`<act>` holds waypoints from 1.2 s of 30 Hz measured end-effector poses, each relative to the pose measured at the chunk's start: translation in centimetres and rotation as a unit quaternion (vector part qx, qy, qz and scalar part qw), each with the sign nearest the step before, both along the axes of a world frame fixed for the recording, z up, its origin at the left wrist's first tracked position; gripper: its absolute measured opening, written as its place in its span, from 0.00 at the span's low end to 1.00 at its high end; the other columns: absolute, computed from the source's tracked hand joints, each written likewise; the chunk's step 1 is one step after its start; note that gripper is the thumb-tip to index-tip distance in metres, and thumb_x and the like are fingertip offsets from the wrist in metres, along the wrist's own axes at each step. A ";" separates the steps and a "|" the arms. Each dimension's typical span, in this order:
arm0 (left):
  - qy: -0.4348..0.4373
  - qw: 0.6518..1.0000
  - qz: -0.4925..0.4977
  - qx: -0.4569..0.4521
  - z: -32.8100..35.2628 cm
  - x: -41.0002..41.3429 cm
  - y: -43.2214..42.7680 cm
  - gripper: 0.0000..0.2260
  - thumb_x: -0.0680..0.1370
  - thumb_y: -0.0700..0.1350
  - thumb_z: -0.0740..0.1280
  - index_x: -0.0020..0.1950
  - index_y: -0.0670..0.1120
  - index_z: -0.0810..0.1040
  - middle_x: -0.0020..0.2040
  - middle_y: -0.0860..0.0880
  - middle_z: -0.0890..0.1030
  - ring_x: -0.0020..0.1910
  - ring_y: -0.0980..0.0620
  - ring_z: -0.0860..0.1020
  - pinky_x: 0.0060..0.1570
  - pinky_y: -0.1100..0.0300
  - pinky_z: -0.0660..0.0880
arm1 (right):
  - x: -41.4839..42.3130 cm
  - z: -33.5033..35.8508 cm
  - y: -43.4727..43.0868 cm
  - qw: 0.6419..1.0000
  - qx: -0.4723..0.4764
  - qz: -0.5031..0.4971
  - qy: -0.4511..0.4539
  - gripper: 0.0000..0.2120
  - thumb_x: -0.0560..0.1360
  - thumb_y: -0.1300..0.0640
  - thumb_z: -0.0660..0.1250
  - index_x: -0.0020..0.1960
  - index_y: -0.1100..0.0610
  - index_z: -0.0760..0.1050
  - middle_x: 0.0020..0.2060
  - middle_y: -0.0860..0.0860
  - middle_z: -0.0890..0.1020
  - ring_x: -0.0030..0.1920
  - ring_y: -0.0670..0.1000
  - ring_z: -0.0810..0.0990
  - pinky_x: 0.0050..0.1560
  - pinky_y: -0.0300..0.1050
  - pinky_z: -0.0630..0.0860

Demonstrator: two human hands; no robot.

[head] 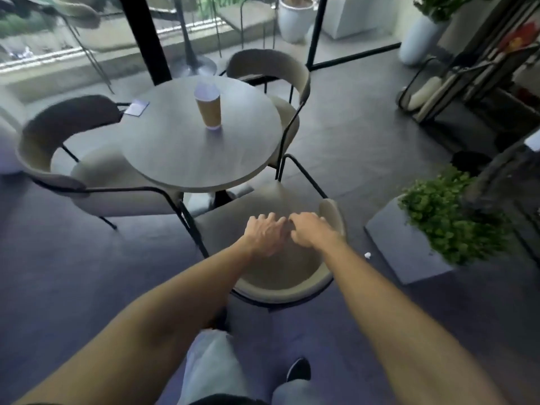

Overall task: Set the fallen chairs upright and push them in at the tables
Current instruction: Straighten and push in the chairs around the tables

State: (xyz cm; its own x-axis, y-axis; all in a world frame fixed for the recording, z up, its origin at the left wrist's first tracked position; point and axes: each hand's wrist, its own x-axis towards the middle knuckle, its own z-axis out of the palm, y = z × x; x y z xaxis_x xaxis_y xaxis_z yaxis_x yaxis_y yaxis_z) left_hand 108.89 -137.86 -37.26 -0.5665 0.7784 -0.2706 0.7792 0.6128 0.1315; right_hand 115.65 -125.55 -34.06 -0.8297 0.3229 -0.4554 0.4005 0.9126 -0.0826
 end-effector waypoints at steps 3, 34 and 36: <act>-0.013 0.997 0.071 -0.002 -0.7 2.7 -0.6 0.19 0.82 0.58 0.50 0.64 0.50 0.71 0.61 0.43 0.76 0.58 0.38 0.76 0.54 0.45 0.70 | 1.4 -1.0 0.4 0.998 -0.004 0.066 -0.020 0.18 0.79 0.53 0.60 0.67 0.55 0.71 0.65 0.57 0.77 0.66 0.61 0.73 0.64 0.57 0.70; -0.003 0.939 0.330 -0.093 -11.5 21.3 2.3 0.19 0.80 0.55 0.61 0.70 0.51 0.69 0.68 0.44 0.70 0.70 0.40 0.63 0.73 0.42 0.55 | 13.6 -12.4 7.1 0.939 0.024 0.335 -0.076 0.23 0.77 0.54 0.62 0.72 0.53 0.65 0.67 0.53 0.75 0.66 0.60 0.72 0.64 0.58 0.68; 0.005 0.943 0.317 -0.101 -11.9 20.7 1.8 0.18 0.81 0.56 0.60 0.69 0.51 0.70 0.67 0.44 0.72 0.69 0.40 0.64 0.74 0.42 0.52 | 13.5 -13.4 7.4 0.938 0.038 0.337 -0.068 0.22 0.77 0.55 0.61 0.70 0.53 0.66 0.66 0.53 0.76 0.65 0.60 0.72 0.64 0.58 0.68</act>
